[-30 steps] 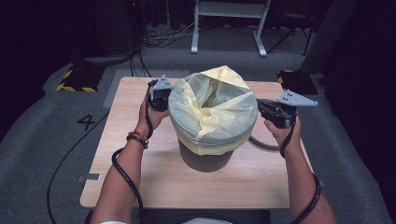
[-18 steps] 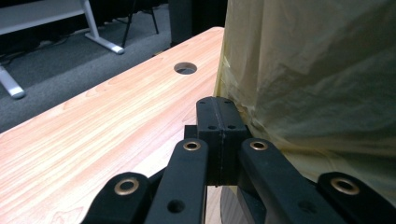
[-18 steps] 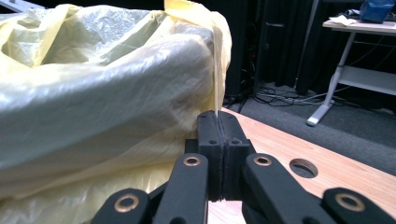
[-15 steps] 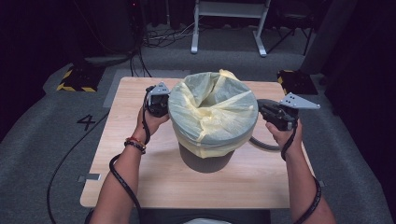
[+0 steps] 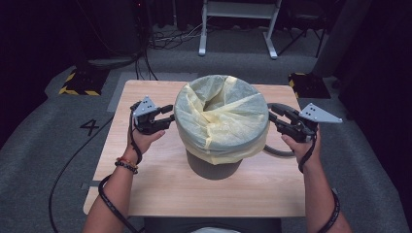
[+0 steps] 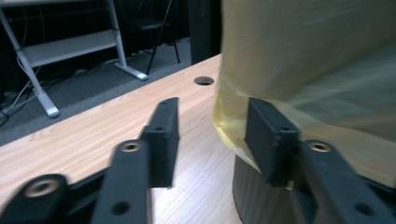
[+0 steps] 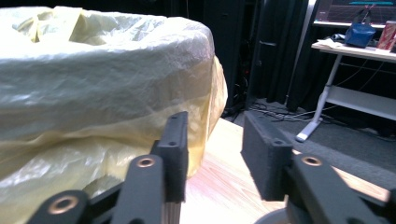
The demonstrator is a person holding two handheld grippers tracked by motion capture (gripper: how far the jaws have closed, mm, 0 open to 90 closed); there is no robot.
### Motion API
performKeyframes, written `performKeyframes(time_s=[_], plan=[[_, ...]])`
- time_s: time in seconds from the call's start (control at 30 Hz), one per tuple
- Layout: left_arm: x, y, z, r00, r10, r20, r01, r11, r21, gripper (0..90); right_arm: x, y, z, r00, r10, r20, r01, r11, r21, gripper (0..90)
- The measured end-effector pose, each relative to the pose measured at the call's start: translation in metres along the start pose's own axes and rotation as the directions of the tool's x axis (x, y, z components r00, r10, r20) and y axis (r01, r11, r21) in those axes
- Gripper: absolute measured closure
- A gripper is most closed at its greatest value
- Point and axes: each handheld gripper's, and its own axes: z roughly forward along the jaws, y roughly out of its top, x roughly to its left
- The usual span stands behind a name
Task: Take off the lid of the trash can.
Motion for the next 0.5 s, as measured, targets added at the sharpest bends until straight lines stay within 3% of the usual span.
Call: performKeyframes(time_s=[0.17, 0.3, 0.4, 0.5], plan=[[-0.019, 0.002, -0.022, 0.9985, 0.054, 0.008, -0.054, 0.9984, -0.013, 37.2, 0.003, 0.003, -0.009, 0.9999, -0.006, -0.011, 0.005, 1.0, -0.016, 54.1], [-0.036, 0.001, -0.037, 0.9951, 0.096, 0.023, -0.096, 0.9953, -0.003, 29.4, 0.009, 0.002, -0.015, 0.9991, -0.011, -0.041, 0.01, 1.0, -0.024, 50.2], [-0.048, -0.009, -0.042, 0.9926, 0.103, 0.064, -0.106, 0.9934, 0.043, 22.5, 0.015, 0.0, -0.019, 0.9979, -0.024, -0.061, 0.023, 1.0, -0.019, 45.3], [-0.059, -0.026, -0.041, 0.9905, 0.119, 0.07, -0.128, 0.9819, 0.14, 17.9, 0.019, -0.001, -0.021, 0.996, -0.04, -0.08, 0.04, 0.999, -0.008, 42.8]])
